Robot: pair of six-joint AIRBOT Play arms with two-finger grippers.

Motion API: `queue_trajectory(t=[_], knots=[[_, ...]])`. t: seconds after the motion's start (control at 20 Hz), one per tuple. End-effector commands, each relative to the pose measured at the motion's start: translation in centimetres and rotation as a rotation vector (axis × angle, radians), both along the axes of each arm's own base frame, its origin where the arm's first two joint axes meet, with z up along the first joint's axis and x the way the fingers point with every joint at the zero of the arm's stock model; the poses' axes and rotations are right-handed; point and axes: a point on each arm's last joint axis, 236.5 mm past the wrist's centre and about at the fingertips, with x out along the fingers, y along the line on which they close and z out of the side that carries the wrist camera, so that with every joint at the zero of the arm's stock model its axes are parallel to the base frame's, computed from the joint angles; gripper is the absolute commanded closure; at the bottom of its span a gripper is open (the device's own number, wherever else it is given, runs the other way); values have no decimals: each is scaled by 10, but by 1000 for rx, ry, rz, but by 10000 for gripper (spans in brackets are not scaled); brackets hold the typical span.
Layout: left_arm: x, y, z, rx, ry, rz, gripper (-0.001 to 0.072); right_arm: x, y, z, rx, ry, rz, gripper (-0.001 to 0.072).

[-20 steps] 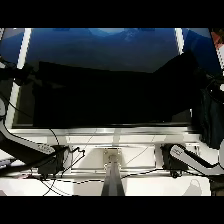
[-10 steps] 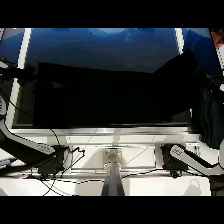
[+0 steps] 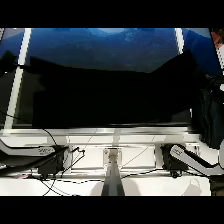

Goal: Fold the clothes and pants, and hang the long-sleeved shirts on hangers.

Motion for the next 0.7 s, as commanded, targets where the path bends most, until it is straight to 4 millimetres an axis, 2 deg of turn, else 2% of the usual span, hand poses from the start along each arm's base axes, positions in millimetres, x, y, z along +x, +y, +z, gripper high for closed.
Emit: queue_trajectory(t=[0.0,0.1,0.25,0.45,0.55,0.65], knots=[[-28,12,83,100,-133,30,701,1,3,8,0,-13,12,685],[-44,19,120,148,-201,63,701,1,3,17,-9,-30,13,685],[-57,17,149,185,-252,78,700,-1,13,22,6,-28,47,685],[-66,15,167,211,-282,84,700,-7,32,27,18,2,137,686],[-72,19,170,217,-283,99,701,-6,29,33,-9,-5,139,686],[-80,26,160,225,-237,108,701,-4,25,37,-20,-17,127,686]])
